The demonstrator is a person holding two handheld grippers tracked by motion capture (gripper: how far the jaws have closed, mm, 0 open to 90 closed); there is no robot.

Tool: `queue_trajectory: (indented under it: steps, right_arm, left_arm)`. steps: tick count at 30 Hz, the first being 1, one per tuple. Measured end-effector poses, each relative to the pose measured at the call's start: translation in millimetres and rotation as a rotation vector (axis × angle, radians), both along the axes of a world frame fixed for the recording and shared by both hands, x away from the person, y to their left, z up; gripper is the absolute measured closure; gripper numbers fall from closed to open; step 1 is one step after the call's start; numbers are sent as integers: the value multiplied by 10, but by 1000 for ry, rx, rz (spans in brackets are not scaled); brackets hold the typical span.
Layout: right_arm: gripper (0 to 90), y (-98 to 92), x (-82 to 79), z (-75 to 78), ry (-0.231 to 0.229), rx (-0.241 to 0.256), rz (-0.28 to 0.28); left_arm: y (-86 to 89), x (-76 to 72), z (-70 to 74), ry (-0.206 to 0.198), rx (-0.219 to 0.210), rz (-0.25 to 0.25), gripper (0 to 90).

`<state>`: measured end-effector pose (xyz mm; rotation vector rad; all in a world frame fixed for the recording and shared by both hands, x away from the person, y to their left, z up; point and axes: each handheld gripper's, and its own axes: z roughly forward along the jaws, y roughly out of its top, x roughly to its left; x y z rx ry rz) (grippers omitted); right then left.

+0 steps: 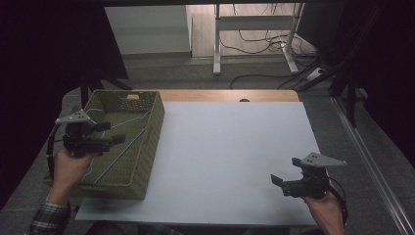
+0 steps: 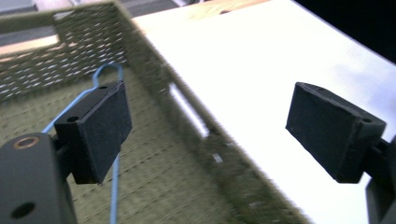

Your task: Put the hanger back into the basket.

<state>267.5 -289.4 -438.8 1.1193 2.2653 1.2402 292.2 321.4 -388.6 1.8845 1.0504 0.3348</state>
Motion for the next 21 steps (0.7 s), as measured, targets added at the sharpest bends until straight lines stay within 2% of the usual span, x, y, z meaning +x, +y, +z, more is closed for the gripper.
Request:
queue_trajectory:
  steps: [2, 9, 11, 16, 21]
  right_arm:
    - [0, -7, -15, -2, 2, 0, -1]
    - [0, -17, -43, -3, 2, -9, -2]
    - [0, -17, -57, -8, 2, -28, 2]
    - [0, -22, -83, -10, 2, -32, 1]
    - [0, -29, -100, -12, 4, -36, -1]
  left_arm:
    - [-93, -86, 7, -24, 7, -21, 89]
    - [-248, -210, -59, -34, 23, -48, 62]
    - [-289, -246, -94, -37, 25, -56, 51]
    - [-388, -362, -225, -62, 11, -58, 34]
    - [-444, -427, -327, -70, -10, -57, 32]
